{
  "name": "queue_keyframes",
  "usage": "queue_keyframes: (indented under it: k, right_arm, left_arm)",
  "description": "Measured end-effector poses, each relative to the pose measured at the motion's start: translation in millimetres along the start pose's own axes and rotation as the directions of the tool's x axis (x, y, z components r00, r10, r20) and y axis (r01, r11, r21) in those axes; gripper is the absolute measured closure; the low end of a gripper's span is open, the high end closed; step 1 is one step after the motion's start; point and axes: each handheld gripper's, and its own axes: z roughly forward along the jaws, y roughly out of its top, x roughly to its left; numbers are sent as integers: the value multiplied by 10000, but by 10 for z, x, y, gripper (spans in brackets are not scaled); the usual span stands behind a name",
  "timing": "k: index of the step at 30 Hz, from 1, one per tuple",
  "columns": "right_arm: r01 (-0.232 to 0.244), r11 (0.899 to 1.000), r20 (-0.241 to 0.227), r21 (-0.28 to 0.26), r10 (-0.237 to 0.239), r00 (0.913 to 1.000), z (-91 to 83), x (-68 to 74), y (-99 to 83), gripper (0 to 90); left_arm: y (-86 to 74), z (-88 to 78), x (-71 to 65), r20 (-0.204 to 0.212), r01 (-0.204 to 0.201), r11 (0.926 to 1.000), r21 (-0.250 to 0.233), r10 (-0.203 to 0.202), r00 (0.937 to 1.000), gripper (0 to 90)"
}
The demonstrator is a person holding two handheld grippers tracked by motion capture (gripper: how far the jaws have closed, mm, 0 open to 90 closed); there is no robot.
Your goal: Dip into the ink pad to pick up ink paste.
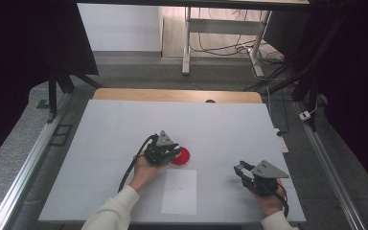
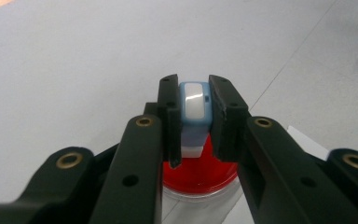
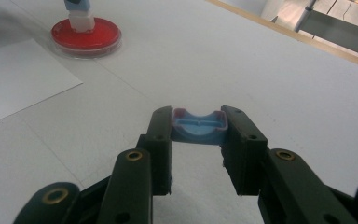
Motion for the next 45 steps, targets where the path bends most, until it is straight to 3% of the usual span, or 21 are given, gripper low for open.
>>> queue_keyframes:
  k: [45]
  right_arm:
    - [24,10000,-36,-2,-24,10000,1,21,9,644]
  left_arm:
    - [-39,39,-21,-120,-253,9996,90,254,9996,761]
